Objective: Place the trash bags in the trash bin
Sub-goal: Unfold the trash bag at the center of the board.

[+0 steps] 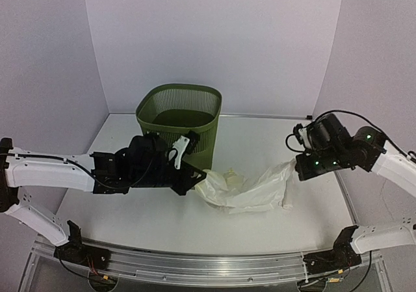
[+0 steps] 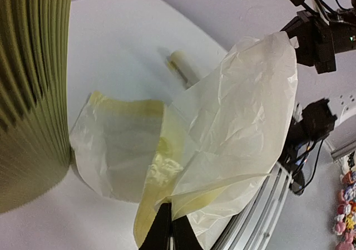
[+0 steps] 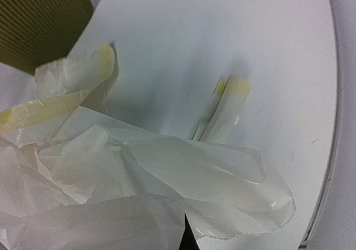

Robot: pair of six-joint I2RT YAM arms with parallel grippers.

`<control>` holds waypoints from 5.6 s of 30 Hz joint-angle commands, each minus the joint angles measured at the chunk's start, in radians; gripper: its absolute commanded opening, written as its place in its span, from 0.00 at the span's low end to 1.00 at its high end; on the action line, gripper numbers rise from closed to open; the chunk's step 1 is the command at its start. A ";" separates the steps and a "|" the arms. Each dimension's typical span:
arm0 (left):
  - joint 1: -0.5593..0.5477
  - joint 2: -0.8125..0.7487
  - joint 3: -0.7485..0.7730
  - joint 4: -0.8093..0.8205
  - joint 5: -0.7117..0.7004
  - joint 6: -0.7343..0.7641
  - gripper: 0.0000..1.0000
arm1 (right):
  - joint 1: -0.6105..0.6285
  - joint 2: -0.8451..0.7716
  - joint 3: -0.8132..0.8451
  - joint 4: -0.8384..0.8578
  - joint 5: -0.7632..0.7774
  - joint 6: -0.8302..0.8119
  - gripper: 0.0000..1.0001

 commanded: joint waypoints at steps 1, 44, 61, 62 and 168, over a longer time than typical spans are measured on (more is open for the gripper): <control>-0.006 -0.022 -0.171 0.047 -0.011 -0.152 0.00 | 0.004 0.068 -0.142 -0.016 -0.261 0.180 0.00; -0.065 0.423 0.446 -0.410 0.084 -0.133 0.95 | 0.006 0.256 -0.178 0.259 -0.415 0.131 0.87; -0.065 0.606 0.525 -0.364 0.052 -0.153 0.00 | 0.172 0.147 -0.417 0.490 -0.456 0.077 0.85; -0.065 0.587 0.515 -0.352 0.046 -0.148 0.00 | 0.172 0.135 -0.418 0.489 -0.441 0.073 0.85; -0.065 -0.107 0.111 -0.025 0.310 0.219 0.00 | 0.172 0.161 0.206 0.316 -0.653 -0.738 0.00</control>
